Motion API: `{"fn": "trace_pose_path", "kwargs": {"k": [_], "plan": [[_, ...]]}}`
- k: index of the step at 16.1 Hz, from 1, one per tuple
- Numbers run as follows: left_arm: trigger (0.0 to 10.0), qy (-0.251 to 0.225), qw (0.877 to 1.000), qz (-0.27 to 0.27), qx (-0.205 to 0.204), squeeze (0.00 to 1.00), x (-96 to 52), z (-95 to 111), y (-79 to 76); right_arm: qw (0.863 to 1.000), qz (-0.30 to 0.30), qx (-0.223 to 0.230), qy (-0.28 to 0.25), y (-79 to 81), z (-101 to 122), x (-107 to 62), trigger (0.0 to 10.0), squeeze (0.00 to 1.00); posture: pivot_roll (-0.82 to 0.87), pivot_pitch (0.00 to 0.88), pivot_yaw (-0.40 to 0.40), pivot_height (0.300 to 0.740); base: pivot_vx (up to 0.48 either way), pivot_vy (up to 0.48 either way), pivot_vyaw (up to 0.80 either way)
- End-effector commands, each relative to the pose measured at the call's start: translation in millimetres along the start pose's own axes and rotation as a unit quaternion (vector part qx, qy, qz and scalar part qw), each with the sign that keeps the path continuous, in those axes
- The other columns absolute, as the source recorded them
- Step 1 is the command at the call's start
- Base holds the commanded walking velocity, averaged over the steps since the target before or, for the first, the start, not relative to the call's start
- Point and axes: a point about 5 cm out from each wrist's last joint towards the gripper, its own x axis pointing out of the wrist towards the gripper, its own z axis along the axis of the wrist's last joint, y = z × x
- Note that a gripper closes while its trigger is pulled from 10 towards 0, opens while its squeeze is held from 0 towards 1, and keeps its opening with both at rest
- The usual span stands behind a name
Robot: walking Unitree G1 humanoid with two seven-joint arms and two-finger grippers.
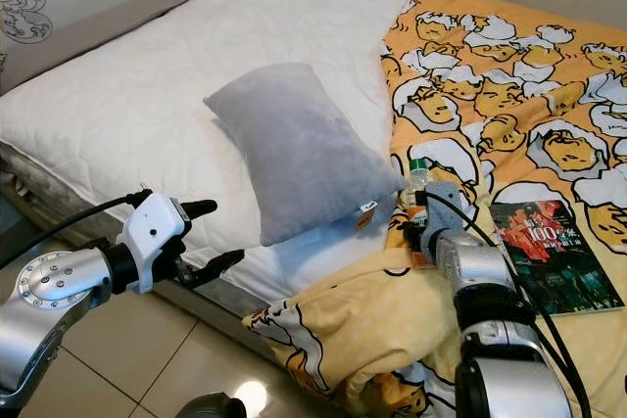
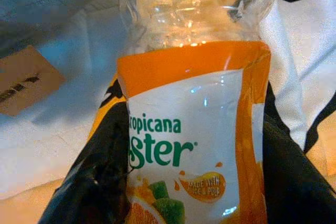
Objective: Clean up the room
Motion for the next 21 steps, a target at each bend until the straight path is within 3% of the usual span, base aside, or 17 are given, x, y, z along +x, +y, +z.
{"fn": "trace_pose_path", "kwargs": {"k": [1, 4, 6, 8, 10, 13, 14, 15, 16, 17, 18, 21], "plan": [[10.0, 0.0, 1.0, 0.003, 0.009, 0.25, -0.9, 2, 2.5, 1.0, 0.001, 0.009, -0.012, -4.9, 6, -4.9, 0.0, 0.0, 0.09, 0.027, -0.024, 0.74, 0.0, 0.0, 0.0], [10.0, 0.0, 1.0, 0.003, 0.009, 0.25, -0.1, 2, 2.8, 1.0, 0.007, 0.012, -0.019, -8.6, 8, -13.9, 0.0, 0.0, 0.09, 0.027, -0.028, 0.74, 0.0, 0.0, 0.0], [10.0, -0.002, 1.0, 0.009, 0.007, 0.24, -1.7, 1, 4.0, 0.99, 0.047, 0.077, -0.108, -16.3, 33, -29.5, 0.0, 0.0, 0.09, 0.027, -0.031, 0.74, 0.0, 0.0, 0.0], [10.0, -0.003, 1.0, 0.013, 0.007, 0.24, -1.6, 1, 5.0, 0.975, 0.071, 0.137, -0.16, -24.4, 49, -37.5, 0.0, 0.0, 0.08, 0.026, -0.031, 0.74, 0.0, 0.0, 0.0], [10.0, -0.013, 0.999, 0.038, -0.004, 0.24, -0.3, 2, 8.8, 0.967, 0.069, 0.137, -0.202, -30.9, 59, -44.3, 0.0, 0.0, 0.08, 0.026, -0.029, 0.74, 0.0, 0.0, 0.0], [10.0, -0.027, 0.994, 0.09, -0.053, 0.23, 3.0, 1, 4.8, 0.962, 0.057, 0.088, -0.25, -10.8, 60, -55.8, 0.0, 0.0, 0.08, 0.019, -0.015, 0.74, 0.0, 0.0, 0.0], [10.0, -0.03, 0.991, 0.112, -0.062, 0.23, 4.7, 0, 2.0, 0.953, 0.07, 0.124, -0.269, 0.1, 58, -60.1, 0.0, 0.0, 0.07, 0.01, -0.011, 0.74, 0.0, 0.0, 0.0], [10.0, -0.03, 0.977, 0.171, -0.125, 0.14, 7.4, -4, 1.8, 0.943, 0.056, 0.102, -0.311, 23.2, 57, -70.6, 10.0, 0.0, 0.07, 0.0, 0.004, 0.74, 0.0, 0.0, 0.0], [10.0, -0.032, 0.973, 0.183, -0.137, 0.14, 8.1, -4, 1.7, 0.94, 0.065, 0.1, -0.319, 29.8, 56, -72.8, 10.0, 0.0, 0.06, 0.0, 0.008, 0.74, 0.0, 0.0, 0.0], [10.0, -0.038, 0.969, 0.202, -0.135, 0.07, 11.2, -3, -0.3, 0.937, 0.078, 0.092, -0.327, 46.6, 51, -76.4, 10.0, 0.0, 0.05, 0.0, 0.024, 0.74, 0.0, 0.0, 0.8], [10.0, -0.045, 0.964, 0.225, -0.135, 0.07, 12.1, -2, 2.8, 0.939, 0.087, 0.068, -0.326, 57.9, 46, -78.8, 10.0, 0.0, 0.05, 0.0, 0.027, 0.74, 0.0, 0.0, 0.8], [10.0, -0.026, 0.962, 0.259, -0.08, 0.09, 12.8, -5, 10.0, 0.946, 0.104, 0.061, -0.302, 75.1, 30, -79.8, 10.0, 0.0, 0.05, 0.0, 0.048, 0.74, 0.0, 0.0, 0.8]]}}
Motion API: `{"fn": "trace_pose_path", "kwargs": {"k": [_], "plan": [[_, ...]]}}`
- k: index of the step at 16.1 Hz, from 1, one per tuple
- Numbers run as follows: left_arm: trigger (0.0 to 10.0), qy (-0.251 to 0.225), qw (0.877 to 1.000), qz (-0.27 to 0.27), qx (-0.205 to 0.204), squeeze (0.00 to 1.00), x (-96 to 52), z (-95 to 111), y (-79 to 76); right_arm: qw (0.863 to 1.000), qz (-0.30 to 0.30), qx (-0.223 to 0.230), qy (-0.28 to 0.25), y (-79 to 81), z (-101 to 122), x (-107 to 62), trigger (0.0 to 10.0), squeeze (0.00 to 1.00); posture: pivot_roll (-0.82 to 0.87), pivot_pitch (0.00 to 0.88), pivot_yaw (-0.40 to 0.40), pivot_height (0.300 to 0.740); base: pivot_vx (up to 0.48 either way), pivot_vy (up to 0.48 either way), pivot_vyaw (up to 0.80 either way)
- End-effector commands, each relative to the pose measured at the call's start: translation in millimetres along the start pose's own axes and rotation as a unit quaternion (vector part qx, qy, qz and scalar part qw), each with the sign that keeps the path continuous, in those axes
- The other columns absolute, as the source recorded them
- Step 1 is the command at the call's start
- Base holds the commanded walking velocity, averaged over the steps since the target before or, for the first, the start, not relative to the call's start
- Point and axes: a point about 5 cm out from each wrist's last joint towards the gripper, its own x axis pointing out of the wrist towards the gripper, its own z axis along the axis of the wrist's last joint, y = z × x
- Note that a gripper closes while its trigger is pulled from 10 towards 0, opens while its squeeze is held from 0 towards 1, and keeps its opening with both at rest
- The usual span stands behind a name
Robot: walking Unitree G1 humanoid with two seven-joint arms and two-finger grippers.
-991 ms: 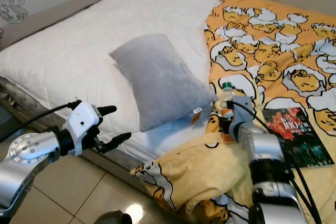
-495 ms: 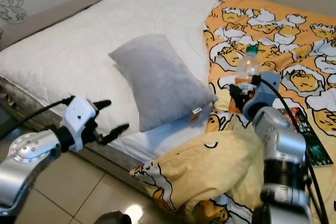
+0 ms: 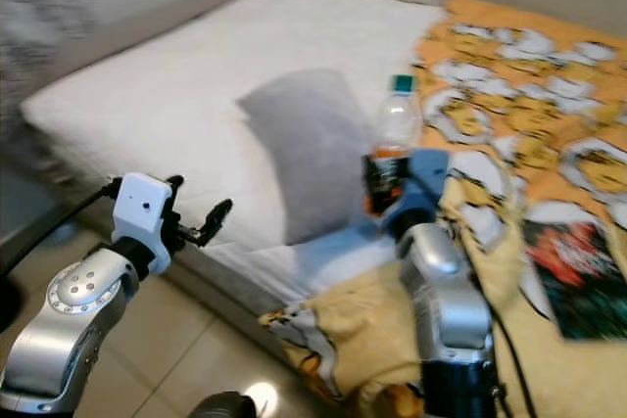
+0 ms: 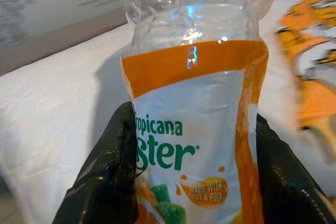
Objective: Clean up the room
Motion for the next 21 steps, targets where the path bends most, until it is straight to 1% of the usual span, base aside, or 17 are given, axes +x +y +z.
{"fn": "trace_pose_path", "kwargs": {"k": [1, 2, 3, 4, 6, 7, 8, 9, 10, 12, 13, 14, 15, 19, 20, 21], "plan": [[10.0, 0.018, 0.999, 0.038, 0.011, 0.09, 1.2, -6, 7.5, 1.0, 0.004, 0.01, 0.007, 6.0, -5, -5.8, 10.0, 0.0, 0.05, 0.0, 0.047, 0.74, 0.0, 0.0, 0.8], [10.0, 0.017, 0.998, 0.061, 0.005, 0.1, 0.9, -6, 12.3, 1.0, 0.011, 0.022, 0.011, 9.9, -10, -8.8, 10.0, 0.0, 0.05, 0.0, 0.04, 0.74, 0.0, 0.0, 0.8], [10.0, 0.017, 0.997, 0.07, 0.004, 0.1, 0.8, -6, 14.9, 0.999, 0.014, 0.035, 0.015, 11.7, -14, -9.6, 10.0, 0.0, 0.05, 0.0, 0.027, 0.74, 0.0, 0.0, 0.8], [10.0, 0.014, 0.997, 0.078, -0.001, 0.1, 0.1, -6, 15.5, 0.999, 0.012, 0.037, 0.025, 12.8, -21, -8.4, 10.0, 0.0, 0.06, 0.0, 0.018, 0.74, 0.0, 0.0, 0.8], [10.0, 0.014, 0.996, 0.083, -0.004, 0.1, -1.1, -7, 13.8, 0.999, 0.018, 0.032, 0.028, 15.4, -23, -7.2, 10.0, 0.0, 0.07, 0.0, 0.011, 0.74, 0.0, 0.0, 0.8], [10.0, 0.01, 0.997, 0.079, -0.006, 0.09, -1.9, -6, 9.9, 0.999, 0.019, 0.031, 0.027, 16.6, -22, -6.8, 10.0, 0.0, 0.08, 0.0, 0.003, 0.74, 0.0, 0.0, 0.8], [10.0, 0.013, 0.997, 0.078, 0.002, 0.09, -2.1, -9, 8.7, 1.0, -0.004, -0.009, 0.02, 12.0, -20, -5.3, 10.0, 0.0, 0.08, 0.0, 0.003, 0.74, 0.0, 0.0, 0.8], [10.0, 0.014, 0.996, 0.085, 0.002, 0.09, -1.5, -10, 10.7, 0.997, -0.021, -0.078, -0.003, 8.6, -15, -4.6, 10.0, 0.0, 0.08, 0.0, 0.013, 0.74, 0.0, 0.0, 0.8], [10.0, 0.013, 0.996, 0.087, -0.005, 0.09, -0.3, -9, 11.4, 0.996, -0.023, -0.083, -0.007, 6.9, -14, -5.7, 10.0, 0.0, 0.08, 0.0, 0.013, 0.74, 0.0, 0.0, 0.64], [10.0, 0.012, 0.997, 0.082, -0.006, 0.09, 2.3, -9, 10.2, 0.998, -0.026, -0.059, 0.008, 3.8, -16, -7.7, 10.0, 0.0, 0.07, 0.0, 0.022, 0.74, 0.0, 0.0, 0.69], [10.0, 0.011, 0.997, 0.082, -0.006, 0.09, 3.2, -8, 10.0, 0.999, -0.028, -0.037, 0.006, 3.2, -16, -7.7, 10.0, 0.0, 0.06, 0.0, 0.023, 0.74, 0.0, 0.0, 0.71], [10.0, 0.008, 0.996, 0.083, -0.007, 0.09, 4.1, -8, 9.7, 0.999, -0.027, 0.037, -0.014, 3.7, -11, -8.0, 10.0, 0.0, 0.06, 0.0, 0.022, 0.74, 0.0, 0.0, 0.63], [10.0, 0.007, 0.996, 0.084, -0.009, 0.09, 4.9, -8, 9.2, 0.998, -0.034, 0.042, -0.012, 2.6, -12, -7.0, 10.0, 0.0, 0.06, 0.0, 0.019, 0.74, 0.0, 0.0, 0.74], [10.0, 0.004, 0.996, 0.086, -0.011, 0.09, 6.5, -8, 7.7, 0.999, -0.038, -0.002, -0.005, 2.2, -13, -4.2, 10.0, 0.0, 0.06, 0.0, 0.002, 0.74, 0.0, 0.0, 0.7], [10.0, 0.004, 0.996, 0.086, -0.012, 0.09, 6.8, -8, 7.0, 0.999, -0.037, -0.016, -0.007, 1.9, -12, -3.5, 10.0, 0.0, 0.07, 0.0, -0.001, 0.74, 0.0, 0.0, 0.72], [10.0, 0.003, 0.996, 0.086, -0.012, 0.09, 7.4, -8, 5.8, 0.998, -0.037, -0.043, -0.004, 1.8, -13, -1.3, 10.0, 0.0, 0.07, 0.0, -0.007, 0.74, 0.0, 0.0, 0.74]]}}
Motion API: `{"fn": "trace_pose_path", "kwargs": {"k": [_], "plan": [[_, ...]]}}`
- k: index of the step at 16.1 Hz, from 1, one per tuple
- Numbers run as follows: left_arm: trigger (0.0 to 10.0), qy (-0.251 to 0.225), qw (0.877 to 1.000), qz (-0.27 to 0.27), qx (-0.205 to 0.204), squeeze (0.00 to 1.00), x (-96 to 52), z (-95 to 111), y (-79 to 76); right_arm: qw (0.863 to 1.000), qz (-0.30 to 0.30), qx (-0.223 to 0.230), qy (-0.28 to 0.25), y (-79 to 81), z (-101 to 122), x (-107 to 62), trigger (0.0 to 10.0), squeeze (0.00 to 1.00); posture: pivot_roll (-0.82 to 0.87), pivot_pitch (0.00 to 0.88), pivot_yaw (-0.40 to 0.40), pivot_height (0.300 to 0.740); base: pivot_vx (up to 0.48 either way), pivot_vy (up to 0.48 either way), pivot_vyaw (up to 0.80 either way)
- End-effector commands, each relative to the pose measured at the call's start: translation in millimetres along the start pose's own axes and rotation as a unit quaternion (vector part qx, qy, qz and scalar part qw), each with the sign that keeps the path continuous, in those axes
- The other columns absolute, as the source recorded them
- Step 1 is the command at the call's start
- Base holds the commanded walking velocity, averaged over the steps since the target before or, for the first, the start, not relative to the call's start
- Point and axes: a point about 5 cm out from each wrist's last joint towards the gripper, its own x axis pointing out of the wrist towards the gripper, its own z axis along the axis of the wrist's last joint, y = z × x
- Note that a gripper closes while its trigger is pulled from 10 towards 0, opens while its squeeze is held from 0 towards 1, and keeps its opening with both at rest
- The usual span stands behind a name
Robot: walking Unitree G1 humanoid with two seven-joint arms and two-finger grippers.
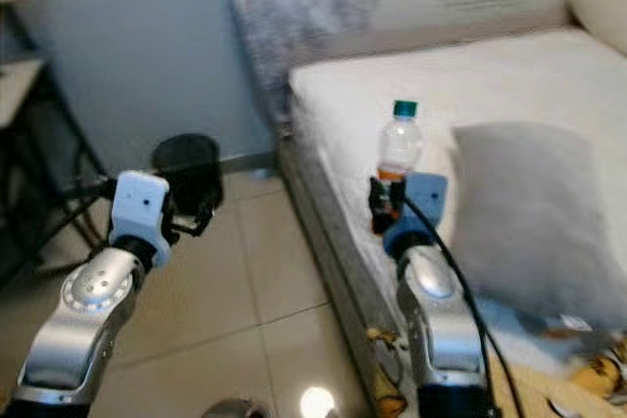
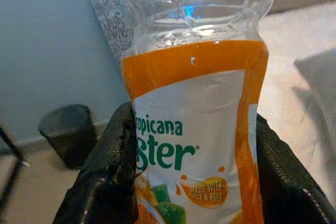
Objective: Clean up the room
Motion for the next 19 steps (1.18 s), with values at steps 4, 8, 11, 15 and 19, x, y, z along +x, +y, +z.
{"fn": "trace_pose_path", "kwargs": {"k": [4, 8, 11, 15, 19], "plan": [[10.0, -0.001, 1.0, 0.014, 0.005, 0.09, 0.2, -1, 3.9, 1.0, -0.005, -0.005, 0.012, 8.8, -1, 10.5, 10.0, 0.0, 0.08, 0.0, -0.019, 0.74, 0.0, 0.0, 0.2], [10.0, -0.001, 1.0, 0.012, 0.006, 0.09, -1.0, -2, 2.8, 0.991, 0.039, 0.113, 0.059, 19.5, -11, 4.2, 10.0, 0.0, 0.08, 0.0, -0.021, 0.74, 0.0, 0.0, 0.0], [10.0, -0.003, 1.0, 0.013, 0.008, 0.09, -1.0, -1, 3.0, 0.991, 0.037, 0.122, 0.034, 16.0, -8, 6.9, 10.0, 0.0, 0.08, 0.0, -0.017, 0.74, 0.0, 0.0, 0.0], [10.0, -0.012, 1.0, 0.02, -0.006, 0.08, -2.3, 2, 6.5, 0.993, 0.045, 0.094, -0.059, 15.4, 8, 9.4, 10.0, 0.0, 0.09, 0.0, -0.018, 0.74, 0.0, 0.0, 0.0], [10.0, -0.022, 0.999, 0.021, 0.011, 0.0, -1.3, 5, 9.3, 0.989, 0.12, 0.088, -0.016, 31.5, 1, 3.7, 10.0, 0.0, 0.09, 0.0, -0.011, 0.74, 0.0, 0.0, 0.0]]}}
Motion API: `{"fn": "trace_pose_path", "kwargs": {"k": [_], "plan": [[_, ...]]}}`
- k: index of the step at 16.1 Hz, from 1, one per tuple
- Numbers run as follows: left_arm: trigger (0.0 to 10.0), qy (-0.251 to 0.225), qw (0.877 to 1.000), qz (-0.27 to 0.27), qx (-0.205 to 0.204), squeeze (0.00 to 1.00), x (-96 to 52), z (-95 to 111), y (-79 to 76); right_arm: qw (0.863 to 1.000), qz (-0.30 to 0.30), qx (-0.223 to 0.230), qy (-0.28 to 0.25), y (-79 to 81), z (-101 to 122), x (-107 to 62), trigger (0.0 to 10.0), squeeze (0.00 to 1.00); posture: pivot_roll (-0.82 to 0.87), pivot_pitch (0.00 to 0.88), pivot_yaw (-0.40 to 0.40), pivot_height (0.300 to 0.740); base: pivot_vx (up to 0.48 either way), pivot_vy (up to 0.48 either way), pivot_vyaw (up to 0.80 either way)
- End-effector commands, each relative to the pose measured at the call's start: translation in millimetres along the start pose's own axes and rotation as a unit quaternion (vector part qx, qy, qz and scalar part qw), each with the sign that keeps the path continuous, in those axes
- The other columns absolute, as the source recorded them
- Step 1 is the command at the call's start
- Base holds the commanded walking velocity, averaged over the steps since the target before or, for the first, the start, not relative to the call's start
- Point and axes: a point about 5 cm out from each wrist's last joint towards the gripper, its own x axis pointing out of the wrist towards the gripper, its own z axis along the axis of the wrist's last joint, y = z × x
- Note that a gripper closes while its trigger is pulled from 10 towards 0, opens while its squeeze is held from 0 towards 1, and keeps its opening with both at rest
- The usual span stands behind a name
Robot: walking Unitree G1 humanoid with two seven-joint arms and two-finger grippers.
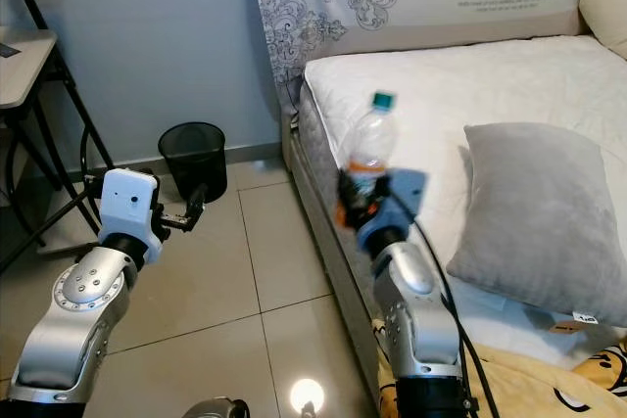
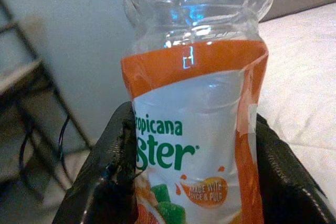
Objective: Clean up the room
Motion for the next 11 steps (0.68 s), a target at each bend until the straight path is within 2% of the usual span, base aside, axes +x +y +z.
{"fn": "trace_pose_path", "kwargs": {"k": [1, 2, 3, 5, 6, 7, 9, 11], "plan": [[10.0, -0.014, 1.0, -0.003, 0.01, 0.02, 1.1, 4.2, 0.0, 0.999, 0.007, -0.049, -0.011, 2.9, 6.1, 1.7, 10.0, 0.0, 0.09, 0.0, -0.01, 0.74, 0.0, 0.0, 0.8], [10.0, -0.016, 1.0, -0.003, 0.007, 0.02, 2.2, 4.8, 0.3, 0.997, 0.001, -0.076, -0.027, 2.7, 7.4, 4.2, 10.0, 0.0, 0.09, 0.0, -0.01, 0.74, 0.0, 0.0, 0.76], [10.0, -0.015, 1.0, -0.002, 0.007, 0.03, 3.0, 5.0, 1.2, 0.997, -0.003, -0.066, -0.032, 2.2, 7.5, 6.0, 10.0, 0.0, 0.09, 0.0, -0.007, 0.74, 0.277, 0.0, 0.73], [10.0, -0.012, 1.0, 0.004, 0.007, 0.02, 4.2, 4.4, 3.4, 0.996, -0.016, -0.09, -0.022, 1.1, 7.9, 8.1, 10.0, 0.0, 0.09, 0.0, -0.005, 0.74, 0.311, 0.0, 0.27], [10.0, -0.011, 1.0, 0.007, 0.006, 0.03, 4.9, 3.9, 4.6, 0.997, -0.031, -0.076, -0.01, -1.4, 6.4, 9.0, 10.0, 0.0, 0.09, 0.0, -0.007, 0.74, 0.368, 0.0, 0.0], [10.0, -0.011, 1.0, 0.008, 0.006, 0.03, 5.3, 3.8, 4.9, 0.999, -0.017, -0.044, -0.012, 1.1, 5.1, 9.6, 10.0, 0.0, 0.09, 0.0, -0.008, 0.74, 0.398, 0.0, 0.0], [10.0, -0.01, 1.0, 0.007, 0.008, 0.03, 5.9, 3.8, 5.2, 1.0, -0.016, -0.023, -0.01, 2.7, 2.1, 10.3, 10.0, 0.0, 0.09, 0.0, -0.009, 0.74, 0.407, 0.0, 0.0], [10.0, -0.01, 1.0, 0.006, 0.01, 0.03, 6.2, 3.9, 5.8, 0.999, 0.004, -0.048, -0.01, 7.1, 1.7, 11.1, 10.0, 0.0, 0.09, 0.0, -0.006, 0.74, 0.414, 0.0, 0.0]]}}
